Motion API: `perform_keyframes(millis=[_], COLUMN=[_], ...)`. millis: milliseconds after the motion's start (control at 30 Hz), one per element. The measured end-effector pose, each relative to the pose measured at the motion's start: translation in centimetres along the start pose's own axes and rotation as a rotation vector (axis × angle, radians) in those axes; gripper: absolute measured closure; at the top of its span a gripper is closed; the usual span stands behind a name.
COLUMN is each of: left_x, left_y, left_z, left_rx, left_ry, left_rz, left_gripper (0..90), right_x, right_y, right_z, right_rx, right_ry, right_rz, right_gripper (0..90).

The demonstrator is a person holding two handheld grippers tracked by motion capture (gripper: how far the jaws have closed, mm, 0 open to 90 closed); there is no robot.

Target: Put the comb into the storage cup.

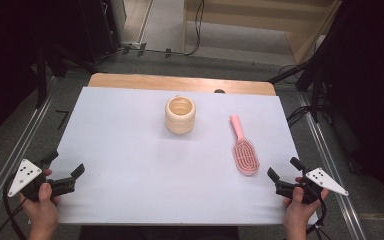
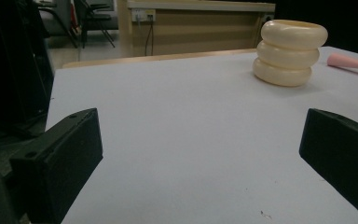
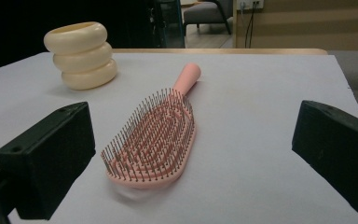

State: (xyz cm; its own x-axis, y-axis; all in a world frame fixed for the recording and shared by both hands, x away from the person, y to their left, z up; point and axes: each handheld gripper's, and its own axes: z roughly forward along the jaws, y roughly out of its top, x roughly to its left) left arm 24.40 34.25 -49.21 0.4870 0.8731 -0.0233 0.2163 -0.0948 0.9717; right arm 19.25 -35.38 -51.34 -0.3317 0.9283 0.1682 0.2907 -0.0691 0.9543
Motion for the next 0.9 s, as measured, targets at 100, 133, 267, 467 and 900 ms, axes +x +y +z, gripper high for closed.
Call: perform_keyframes(millis=[100, 133, 267, 467, 900], left_x=[-0.2, -0.2, 0.0, -0.1, 0.0], left_y=[0.0, 0.0, 0.0, 0.0, 0.0], left_z=[0.0, 0.1, 0.0, 0.0, 0.0], left_rx=[0.008, 0.008, 0.005, 0.009, 0.001], left_ry=[0.008, 0.008, 0.002, -0.002, -0.001], left_rz=[0.014, 0.013, 0.003, 0.009, -0.004], left_gripper=[0.0, 0.0, 0.0, 0.0, 0.0], right_x=[0.0, 0.0, 0.4, 1.1, 2.0], right_y=[0.0, 0.0, 0.2, 0.9, 3.2], right_z=[-0.1, -0.1, -0.1, 0.4, 1.4], right_rx=[0.003, 0.006, 0.027, 0.08, 0.151], right_ry=[0.01, 0.01, -0.001, 0.0, 0.052], right_rz=[0.005, 0.008, -0.019, 0.009, -0.027], right_gripper=[0.0, 0.0, 0.0, 0.0, 0.8])
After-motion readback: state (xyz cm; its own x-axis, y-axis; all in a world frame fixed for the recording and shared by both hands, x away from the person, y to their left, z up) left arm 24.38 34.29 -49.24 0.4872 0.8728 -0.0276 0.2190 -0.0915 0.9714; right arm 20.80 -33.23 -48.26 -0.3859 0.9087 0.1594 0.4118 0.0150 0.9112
